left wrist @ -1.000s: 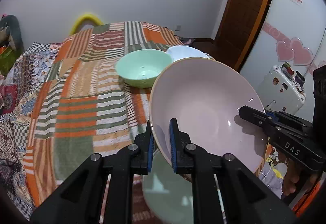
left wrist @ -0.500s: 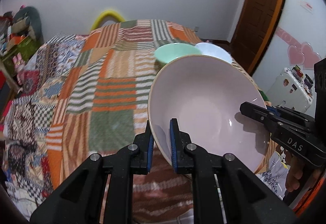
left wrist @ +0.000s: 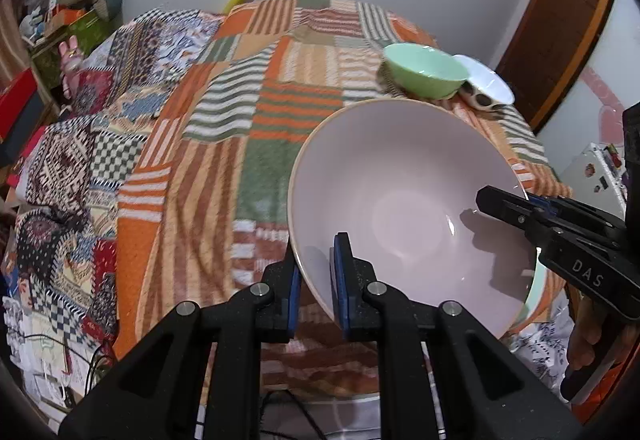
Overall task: Organize plates and bowls
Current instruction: 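Lift the pink bowl with both tools and carry it beside the plate stack, then lower the pink bowl onto the quilt and open both tools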
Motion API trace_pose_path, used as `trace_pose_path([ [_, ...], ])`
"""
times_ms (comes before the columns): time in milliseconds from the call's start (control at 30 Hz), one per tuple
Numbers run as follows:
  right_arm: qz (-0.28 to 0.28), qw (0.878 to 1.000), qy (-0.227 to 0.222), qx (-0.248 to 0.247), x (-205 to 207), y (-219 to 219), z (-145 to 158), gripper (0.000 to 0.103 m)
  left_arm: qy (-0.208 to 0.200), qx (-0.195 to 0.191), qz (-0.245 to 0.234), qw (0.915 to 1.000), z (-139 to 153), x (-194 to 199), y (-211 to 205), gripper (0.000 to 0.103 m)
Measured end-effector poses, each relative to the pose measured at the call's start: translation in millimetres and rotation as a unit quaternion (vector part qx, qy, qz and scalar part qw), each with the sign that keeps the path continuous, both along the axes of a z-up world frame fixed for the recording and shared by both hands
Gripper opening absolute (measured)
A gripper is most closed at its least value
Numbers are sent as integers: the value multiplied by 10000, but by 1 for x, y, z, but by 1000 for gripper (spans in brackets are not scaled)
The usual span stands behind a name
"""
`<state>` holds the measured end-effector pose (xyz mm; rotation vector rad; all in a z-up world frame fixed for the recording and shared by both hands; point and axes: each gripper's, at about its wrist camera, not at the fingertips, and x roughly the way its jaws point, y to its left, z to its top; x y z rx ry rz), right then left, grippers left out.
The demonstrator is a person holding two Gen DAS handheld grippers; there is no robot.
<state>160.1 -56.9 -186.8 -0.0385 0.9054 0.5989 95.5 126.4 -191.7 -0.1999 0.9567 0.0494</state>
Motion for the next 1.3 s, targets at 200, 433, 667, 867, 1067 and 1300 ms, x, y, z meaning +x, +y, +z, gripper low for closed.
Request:
trace_pose_path([
  [200, 221, 9993, 279, -113, 1, 22, -20, 16, 254, -23, 154, 9996, -20, -4, 15, 15],
  [433, 373, 9975, 512, -318, 10, 34, -39, 16, 475, -124, 240, 9985, -44, -1, 22, 16],
  [667, 466, 9960, 503, -571, 16, 44, -51, 16, 603, -237, 307, 9974, -60, 4, 27, 17],
  [867, 468, 9959, 444, -640, 20, 45, -51, 16, 631, -132, 207, 9977, -63, 2, 21, 17],
  [1067, 463, 9956, 456, -671, 18, 42, -50, 19, 727, -160, 152, 9971, -62, -1, 19, 19],
  [1300, 333, 9976, 288, -540, 14, 19, -31, 34, 536, -81, 249, 9982, -40, -12, 22, 19],
])
